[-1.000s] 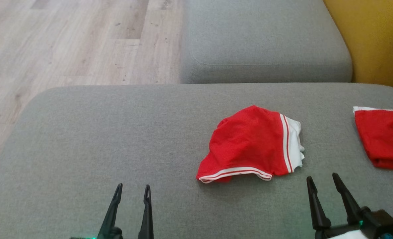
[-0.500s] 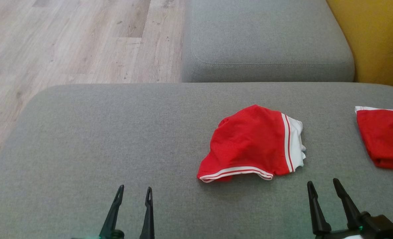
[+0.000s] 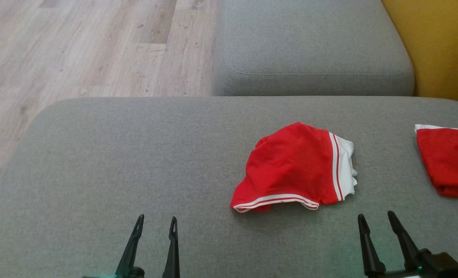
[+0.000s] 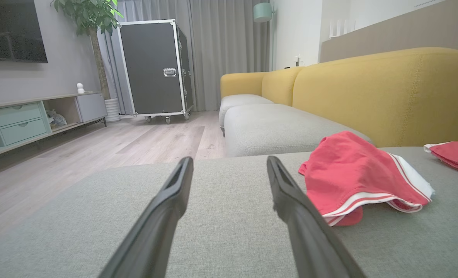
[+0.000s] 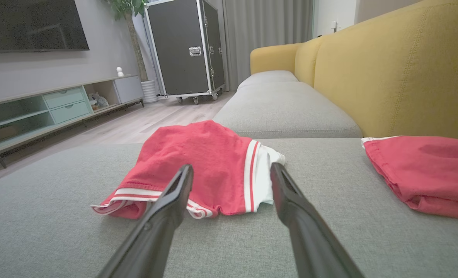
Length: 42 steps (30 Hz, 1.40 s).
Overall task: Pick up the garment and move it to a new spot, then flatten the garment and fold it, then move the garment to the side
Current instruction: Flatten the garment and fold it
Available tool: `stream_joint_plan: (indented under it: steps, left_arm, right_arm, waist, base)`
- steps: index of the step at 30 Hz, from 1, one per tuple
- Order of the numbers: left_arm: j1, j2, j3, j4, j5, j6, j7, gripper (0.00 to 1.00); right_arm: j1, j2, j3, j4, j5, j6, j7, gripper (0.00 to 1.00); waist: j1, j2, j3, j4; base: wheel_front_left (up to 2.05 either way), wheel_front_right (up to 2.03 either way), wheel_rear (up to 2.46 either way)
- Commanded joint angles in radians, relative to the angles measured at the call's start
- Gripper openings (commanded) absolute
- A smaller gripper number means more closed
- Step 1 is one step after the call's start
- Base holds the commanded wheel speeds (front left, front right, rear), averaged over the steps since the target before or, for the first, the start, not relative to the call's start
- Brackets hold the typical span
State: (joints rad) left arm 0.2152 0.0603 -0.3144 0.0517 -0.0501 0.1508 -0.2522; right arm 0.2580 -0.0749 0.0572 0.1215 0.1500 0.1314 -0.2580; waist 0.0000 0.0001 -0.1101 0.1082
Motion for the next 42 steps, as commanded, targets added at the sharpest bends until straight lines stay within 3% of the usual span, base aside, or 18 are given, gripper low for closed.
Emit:
stream_joint_plan:
  steps: [1, 7, 12, 18, 27, 33, 35, 39, 42]
  left_arm:
    - [-0.036, -0.006, 0.035, -0.039, 0.011, 0.005, -0.009, 1.0]
    - [-0.034, -0.007, 0.03, -0.031, 0.012, 0.004, -0.01, 1.0]
    - [-0.058, -0.008, -0.018, 0.007, 0.012, -0.017, -0.01, 1.0]
    - [-0.139, -0.01, -0.12, 0.075, -0.006, -0.061, -0.01, 1.0]
    - [-0.361, -0.01, -0.326, 0.286, -0.031, -0.103, -0.01, 1.0]
    - [-0.528, -0.01, -0.401, 0.44, -0.072, -0.086, -0.01, 1.0]
    - [-0.607, -0.01, -0.415, 0.515, -0.08, -0.061, -0.01, 1.0]
    - [-0.691, -0.01, -0.413, 0.666, -0.086, -0.018, -0.005, 1.0]
    - [-0.727, -0.01, -0.415, 0.776, -0.113, -0.017, 0.026, 1.0]
  right_arm:
    - [-0.024, -0.005, 0.019, -0.025, 0.008, -0.001, -0.004, 1.0]
    - [-0.023, -0.005, 0.028, -0.012, 0.013, -0.001, -0.004, 1.0]
    - [-0.026, -0.012, 0.047, -0.009, 0.019, -0.001, -0.004, 1.0]
    - [-0.041, -0.032, 0.066, -0.018, 0.024, -0.001, -0.004, 1.0]
    - [-0.076, -0.058, 0.093, -0.045, 0.039, -0.001, -0.004, 1.0]
    - [-0.102, -0.061, 0.107, -0.056, 0.047, -0.001, -0.004, 1.0]
    - [-0.123, -0.058, 0.114, -0.056, 0.052, -0.001, -0.004, 1.0]
    - [-0.143, -0.051, 0.119, -0.054, 0.061, -0.001, -0.004, 1.0]
    - [-0.155, -0.046, 0.126, -0.052, 0.067, -0.001, -0.004, 1.0]
  waist:
    - [0.0, -0.0001, -0.001, 0.0]
    - [0.0, -0.0001, 0.001, -0.013]
    - [0.0, -0.0001, 0.023, -0.063]
    - [0.0, -0.0001, 0.058, -0.156]
    - [0.0, -0.0001, 0.127, -0.371]
    - [0.0, -0.0001, 0.191, -0.477]
    - [0.0, -0.0001, 0.224, -0.515]
    - [0.0, -0.0001, 0.259, -0.549]
    - [0.0, -0.0001, 0.278, -0.565]
  base:
    - [0.0, 0.0, 0.0]
    - [0.0, 0.0, 0.0]
    - [0.0, 0.0, 0.0]
    - [0.0, 0.0, 0.0]
    - [0.0, 0.0, 0.0]
    - [0.0, 0.0, 0.0]
    - [0.0, 0.0, 0.0]
    - [0.0, 0.0, 0.0]
    - [0.0, 0.0, 0.0]
